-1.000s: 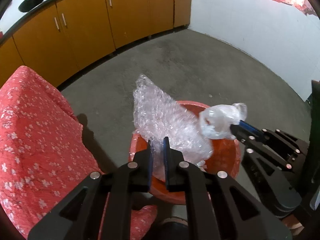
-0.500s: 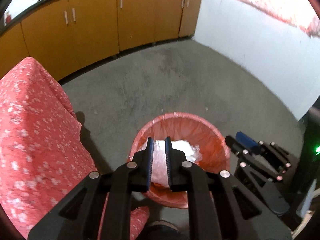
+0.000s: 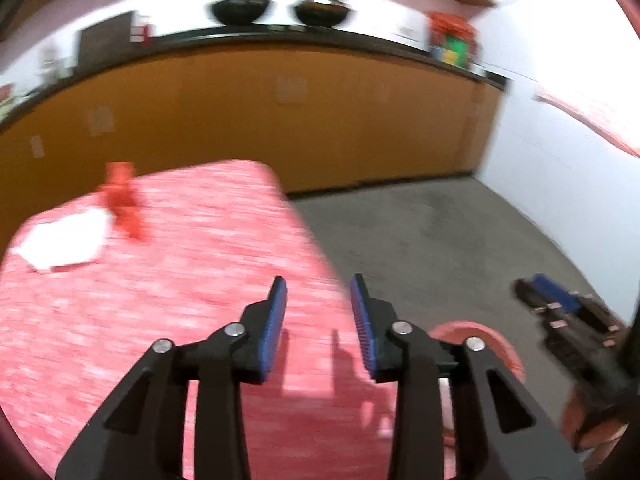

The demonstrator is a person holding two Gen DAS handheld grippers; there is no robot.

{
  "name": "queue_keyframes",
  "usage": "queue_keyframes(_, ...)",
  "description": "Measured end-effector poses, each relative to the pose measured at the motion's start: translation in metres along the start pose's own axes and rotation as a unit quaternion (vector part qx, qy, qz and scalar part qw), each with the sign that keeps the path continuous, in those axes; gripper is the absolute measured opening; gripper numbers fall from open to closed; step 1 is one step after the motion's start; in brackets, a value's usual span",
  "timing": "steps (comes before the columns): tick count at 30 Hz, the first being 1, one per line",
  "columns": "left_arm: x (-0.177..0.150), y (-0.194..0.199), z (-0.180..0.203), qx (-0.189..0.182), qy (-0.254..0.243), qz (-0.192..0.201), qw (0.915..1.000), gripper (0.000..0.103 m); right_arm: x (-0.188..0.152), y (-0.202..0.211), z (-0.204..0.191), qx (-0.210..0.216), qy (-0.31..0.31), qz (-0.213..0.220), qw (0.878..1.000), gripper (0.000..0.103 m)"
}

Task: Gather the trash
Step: 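Grasp the white paper sheet with the left gripper while the right gripper grasps the red bag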

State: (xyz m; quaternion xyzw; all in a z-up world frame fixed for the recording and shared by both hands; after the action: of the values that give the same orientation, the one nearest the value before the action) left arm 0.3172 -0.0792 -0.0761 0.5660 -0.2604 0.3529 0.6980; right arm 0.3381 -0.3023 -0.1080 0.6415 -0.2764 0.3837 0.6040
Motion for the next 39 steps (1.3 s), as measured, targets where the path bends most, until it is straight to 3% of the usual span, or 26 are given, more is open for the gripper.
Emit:
queue_keyframes(3,0.016,0.006,-0.071,0.065,0.028,0.019,0.9973,0.036,0.025,-0.011,-0.049,0.036,0.023,0.007,0.999,0.04)
queue_keyframes(9,0.036,0.015,-0.204,0.173,0.09,0.04,0.98,0.043,0.071,-0.041,-0.156,0.095,0.077,0.008,0.993,0.041)
queue_keyframes(12,0.041,0.016,-0.244,0.202,0.109,0.038,0.9725,0.046,0.085,-0.059,-0.199,0.116,0.093,0.0,0.989,0.043)
queue_keyframes(17,0.044,0.019,-0.295,0.213,0.139,0.036,0.9664,0.052,0.101,-0.101,-0.262,0.146,0.109,-0.027,0.983,0.051)
queue_keyframes(25,0.049,0.013,-0.317,0.193,0.161,0.035,0.9672,0.063,0.107,-0.164,-0.315,0.155,0.117,-0.081,0.978,0.053)
queue_keyframes(32,0.061,-0.003,-0.321,0.186,0.168,0.029,0.9676,0.066,0.11,-0.203,-0.337,0.139,0.14,-0.115,0.974,0.055)
queue_keyframes(36,0.066,-0.017,-0.321,0.194,0.167,0.017,0.9665,0.066,0.107,-0.213,-0.335,0.152,0.126,-0.136,0.971,0.017)
queue_keyframes(39,0.066,-0.026,-0.325,0.203,0.172,0.007,0.964,0.066,0.105,-0.21,-0.326,0.157,0.115,-0.132,0.972,0.011)
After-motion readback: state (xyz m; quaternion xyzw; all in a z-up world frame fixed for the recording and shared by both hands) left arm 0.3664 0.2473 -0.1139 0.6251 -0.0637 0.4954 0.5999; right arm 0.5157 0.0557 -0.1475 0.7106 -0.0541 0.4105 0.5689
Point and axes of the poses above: each gripper's, at about its wrist camera, not at the fingertips, and y roughly against the way its jaws point, z to its right, x to its top, the point moved 3 cm from there along -y, roughly the way its jaws point, and after that the axes turned 12 degrees about y, right-handed, at the moved point
